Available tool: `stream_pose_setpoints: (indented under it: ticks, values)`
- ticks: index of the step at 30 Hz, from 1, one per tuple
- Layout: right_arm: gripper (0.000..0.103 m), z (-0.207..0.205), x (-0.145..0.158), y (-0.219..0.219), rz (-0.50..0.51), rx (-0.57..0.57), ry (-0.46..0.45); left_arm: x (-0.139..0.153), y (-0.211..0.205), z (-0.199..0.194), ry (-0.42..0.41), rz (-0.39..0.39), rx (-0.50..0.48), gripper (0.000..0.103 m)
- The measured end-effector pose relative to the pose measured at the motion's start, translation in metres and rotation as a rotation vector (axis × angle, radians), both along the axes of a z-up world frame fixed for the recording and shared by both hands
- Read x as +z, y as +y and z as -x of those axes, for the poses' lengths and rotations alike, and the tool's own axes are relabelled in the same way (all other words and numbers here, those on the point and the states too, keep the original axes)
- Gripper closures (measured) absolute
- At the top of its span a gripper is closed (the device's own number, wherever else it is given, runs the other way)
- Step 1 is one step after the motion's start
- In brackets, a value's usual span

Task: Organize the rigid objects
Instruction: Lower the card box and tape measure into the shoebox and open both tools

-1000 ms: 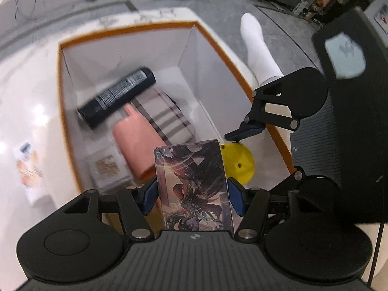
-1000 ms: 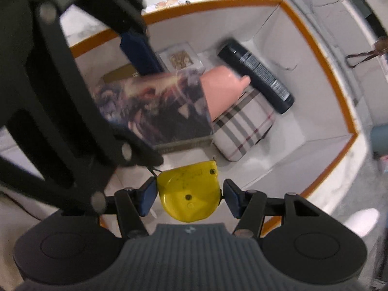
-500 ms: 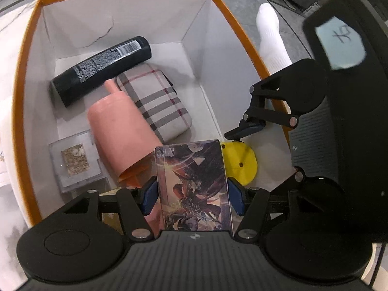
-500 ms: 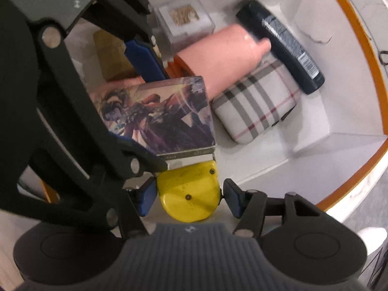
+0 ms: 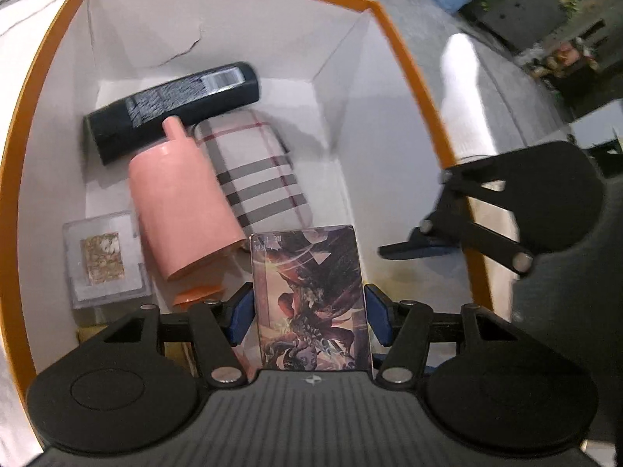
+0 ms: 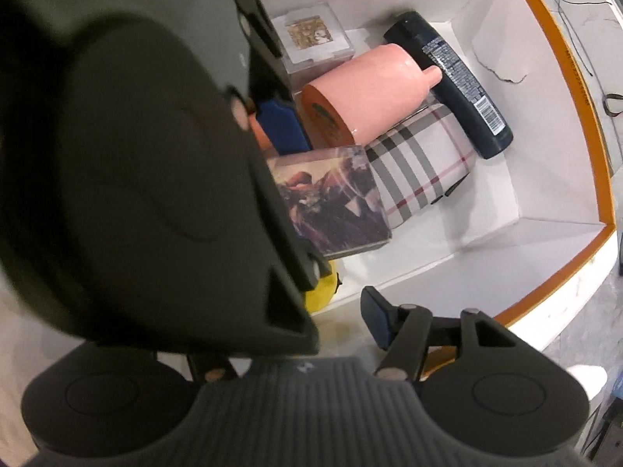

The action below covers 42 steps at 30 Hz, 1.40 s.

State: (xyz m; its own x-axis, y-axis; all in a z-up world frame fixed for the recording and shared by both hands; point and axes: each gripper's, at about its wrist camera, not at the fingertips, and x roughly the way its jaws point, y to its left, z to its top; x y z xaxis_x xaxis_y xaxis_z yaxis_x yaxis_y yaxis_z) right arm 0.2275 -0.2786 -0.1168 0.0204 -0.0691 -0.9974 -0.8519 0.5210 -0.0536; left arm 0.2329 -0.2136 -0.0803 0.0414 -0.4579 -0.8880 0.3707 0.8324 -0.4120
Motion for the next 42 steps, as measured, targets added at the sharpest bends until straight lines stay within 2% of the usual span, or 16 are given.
stream_pose_setpoints:
  ticks: [8,15,22,29,38,42]
  values:
    - [0.042,0.010,0.011,-0.002,-0.010,-0.016,-0.034,0.002,0.002,-0.001,0.024,-0.023,0.000,0.034]
    - [0.042,0.016,0.022,0.004,-0.002,-0.023,-0.063,0.018,0.011,0.005,-0.020,-0.037,-0.026,0.033]
    - [0.041,0.030,0.038,0.021,0.008,0.003,-0.075,0.044,0.032,0.015,-0.094,-0.047,-0.041,0.033]
    - [0.041,0.041,0.064,0.046,0.025,-0.001,-0.155,0.072,0.069,0.025,-0.186,-0.062,-0.034,0.033]
    - [0.041,0.033,0.113,0.099,-0.101,-0.043,-0.325,0.098,0.139,0.031,-0.343,-0.103,-0.051,0.036]
    - [0.041,0.017,0.122,0.124,-0.168,-0.054,-0.344,0.098,0.170,0.028,-0.387,-0.123,-0.063,0.038]
